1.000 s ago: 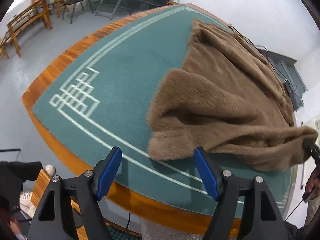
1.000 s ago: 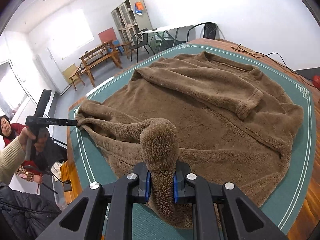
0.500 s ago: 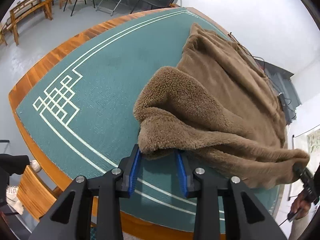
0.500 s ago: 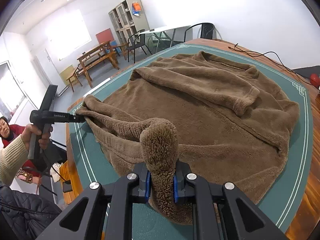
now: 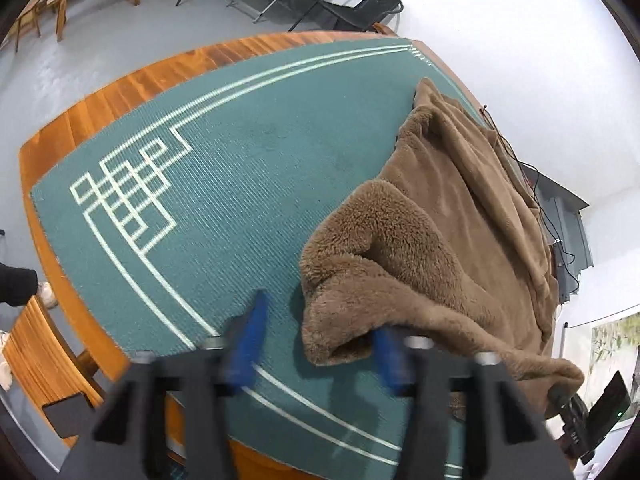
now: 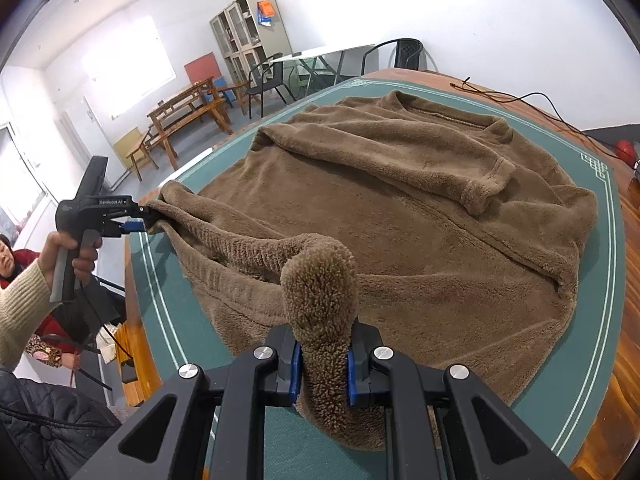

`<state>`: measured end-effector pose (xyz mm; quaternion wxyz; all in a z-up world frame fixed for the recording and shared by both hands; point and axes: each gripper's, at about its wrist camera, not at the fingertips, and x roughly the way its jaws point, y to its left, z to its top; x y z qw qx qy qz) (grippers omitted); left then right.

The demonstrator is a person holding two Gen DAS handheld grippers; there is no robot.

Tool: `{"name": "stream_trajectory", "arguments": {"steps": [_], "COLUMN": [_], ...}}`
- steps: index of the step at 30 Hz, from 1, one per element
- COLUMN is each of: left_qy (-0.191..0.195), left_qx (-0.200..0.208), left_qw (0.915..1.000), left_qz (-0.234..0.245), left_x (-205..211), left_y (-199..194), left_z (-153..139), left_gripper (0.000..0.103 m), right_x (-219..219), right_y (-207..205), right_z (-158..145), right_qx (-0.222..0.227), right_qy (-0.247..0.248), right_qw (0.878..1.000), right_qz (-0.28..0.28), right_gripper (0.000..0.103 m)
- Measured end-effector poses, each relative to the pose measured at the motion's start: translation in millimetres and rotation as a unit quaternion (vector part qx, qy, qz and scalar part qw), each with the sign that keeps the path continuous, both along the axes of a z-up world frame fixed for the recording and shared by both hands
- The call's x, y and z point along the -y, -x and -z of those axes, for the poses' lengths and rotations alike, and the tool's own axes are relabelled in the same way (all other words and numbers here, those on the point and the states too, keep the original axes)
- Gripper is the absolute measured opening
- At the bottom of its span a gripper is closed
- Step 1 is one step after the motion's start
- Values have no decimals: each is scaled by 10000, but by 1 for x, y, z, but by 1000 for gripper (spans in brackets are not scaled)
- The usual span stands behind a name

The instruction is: Fold clothes

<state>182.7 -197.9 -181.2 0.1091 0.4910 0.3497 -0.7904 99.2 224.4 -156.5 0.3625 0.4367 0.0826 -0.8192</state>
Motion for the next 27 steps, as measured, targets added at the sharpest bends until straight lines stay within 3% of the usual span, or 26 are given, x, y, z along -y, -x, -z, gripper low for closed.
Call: {"name": "stream_trajectory", "arguments": {"steps": [1, 2, 5, 9, 14, 17, 27], "left_qy": [-39, -50, -89, -9, 493, 544, 663], "left_qx": [28, 42, -82, -616, -1353, -1662, -1905], "left_qw": [10000, 9999, 9995, 9979, 9893, 9835, 9711], "left_qz": [-27, -80, -280, -220, 221, 454, 1276], "left_x": [0, 1, 9, 13, -8, -18, -65], "left_y": [0, 0, -9, -18, 10, 43, 202], "left_z": [1, 0, -15, -70, -152, -183, -222], "left_gripper": [14, 12, 10, 10, 10, 10, 10], "right_x": [1, 2, 2, -7, -19, -32, -67], "right_y": [0, 0, -1, -1, 10, 19, 77], "right_z": [2, 3, 2, -23, -66, -88, -133], "right_qx": [1, -25, -190, -591, -1144, -1451, -2249], "right_qy": [-34, -83, -205, -109, 150, 294, 130], "right_qw": [10000, 10000, 9995, 9969, 9880, 9789, 9390], "right_qz": [-9, 18, 165, 501, 1025, 1410, 2600], "right_gripper": [17, 17, 17, 16, 15, 15, 15]}}
